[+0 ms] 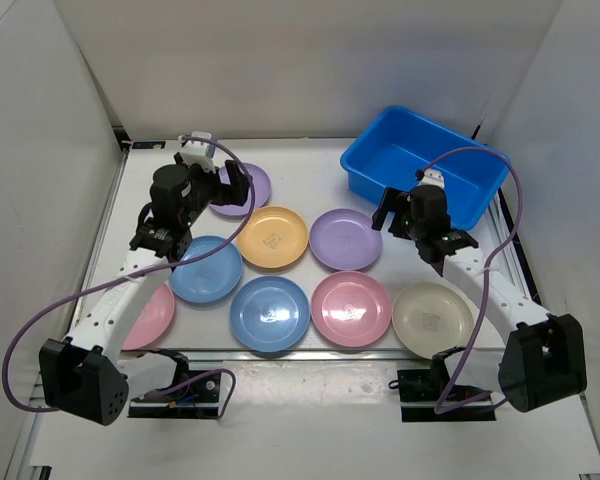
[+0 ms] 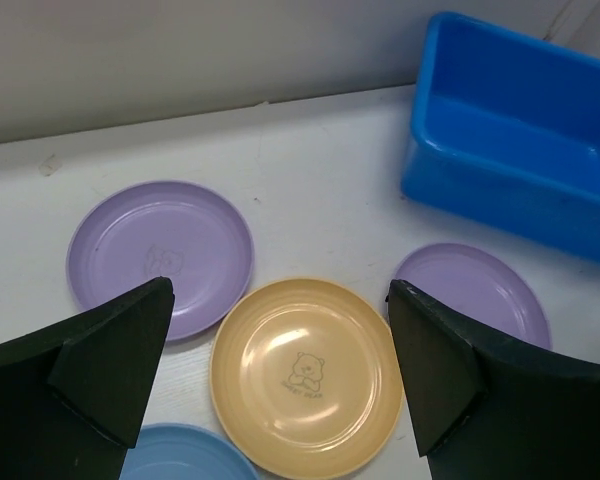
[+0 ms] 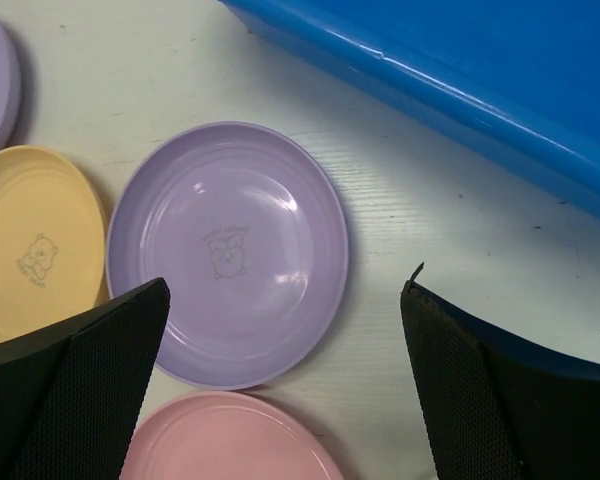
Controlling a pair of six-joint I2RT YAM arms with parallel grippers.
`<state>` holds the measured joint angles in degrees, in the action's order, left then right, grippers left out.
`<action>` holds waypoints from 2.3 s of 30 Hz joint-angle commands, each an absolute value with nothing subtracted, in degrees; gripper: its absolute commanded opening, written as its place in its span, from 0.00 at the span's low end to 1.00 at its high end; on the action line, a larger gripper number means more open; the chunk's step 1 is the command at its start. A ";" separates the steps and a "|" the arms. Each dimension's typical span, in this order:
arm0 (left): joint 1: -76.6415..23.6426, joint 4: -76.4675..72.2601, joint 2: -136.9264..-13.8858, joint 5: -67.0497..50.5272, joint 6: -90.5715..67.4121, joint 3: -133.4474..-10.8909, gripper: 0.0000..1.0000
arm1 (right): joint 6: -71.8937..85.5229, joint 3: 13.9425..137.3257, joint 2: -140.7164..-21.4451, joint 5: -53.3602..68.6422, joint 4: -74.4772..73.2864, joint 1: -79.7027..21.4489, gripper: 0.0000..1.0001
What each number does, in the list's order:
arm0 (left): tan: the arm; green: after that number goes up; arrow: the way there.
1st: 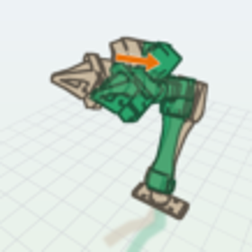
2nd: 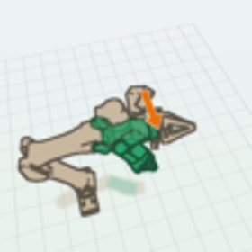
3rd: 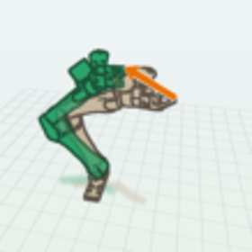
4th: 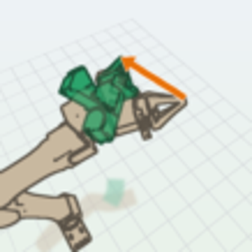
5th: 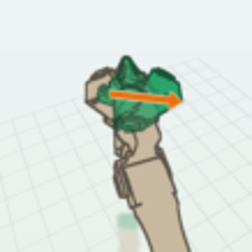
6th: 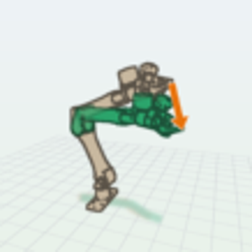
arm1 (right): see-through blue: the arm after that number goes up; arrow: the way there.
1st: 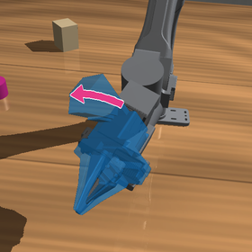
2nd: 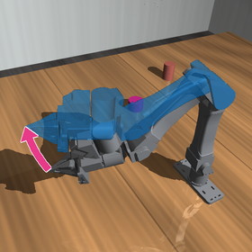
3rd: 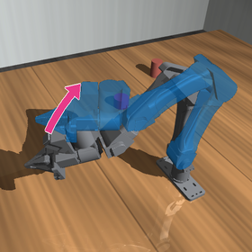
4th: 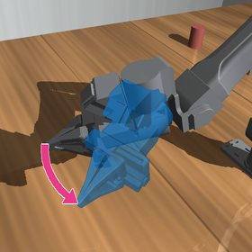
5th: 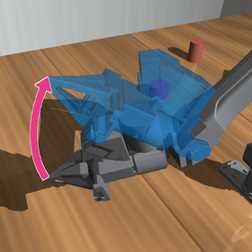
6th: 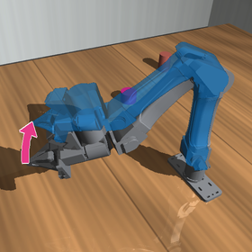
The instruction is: Place the plates into the plastic bin on the countertop
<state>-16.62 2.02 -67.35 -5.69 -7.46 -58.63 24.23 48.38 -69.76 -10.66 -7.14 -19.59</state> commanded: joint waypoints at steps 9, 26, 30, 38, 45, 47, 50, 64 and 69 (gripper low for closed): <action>-16.35 -3.08 -68.19 -11.59 -8.96 -56.42 0.99 | 35.84 53.78 -75.75 -24.60 -25.63 -14.08 0.99; -16.26 -0.89 -73.47 -16.89 -12.57 -54.75 0.99 | 50.45 54.14 -82.78 -26.72 -47.82 -14.24 0.82; -16.35 3.16 -73.48 -13.36 -13.36 -56.34 0.99 | 49.41 54.84 -87.70 -25.32 -43.43 -14.41 0.76; -16.26 4.57 -71.72 -13.19 -12.83 -55.20 0.99 | 51.67 53.88 -92.37 -24.07 -42.01 -14.77 0.69; -16.17 5.97 -71.72 -13.36 -13.01 -55.46 0.99 | 54.31 51.42 -92.99 -25.66 -41.49 -14.76 0.54; -16.26 6.67 -71.54 -13.36 -13.18 -55.37 0.99 | 55.19 50.45 -92.46 -26.01 -41.66 -14.77 0.52; -16.26 6.59 -71.37 -13.19 -13.45 -54.85 0.99 | 55.89 50.62 -92.11 -27.07 -42.36 -14.68 0.43; -16.26 6.68 -69.08 -11.25 -14.50 -52.73 0.99 | 53.80 60.20 -80.70 -30.24 -55.01 -17.57 0.00; -16.35 6.68 -69.61 -11.08 -14.68 -53.17 0.99 | 48.18 67.84 -77.70 -26.38 -58.19 -25.65 0.00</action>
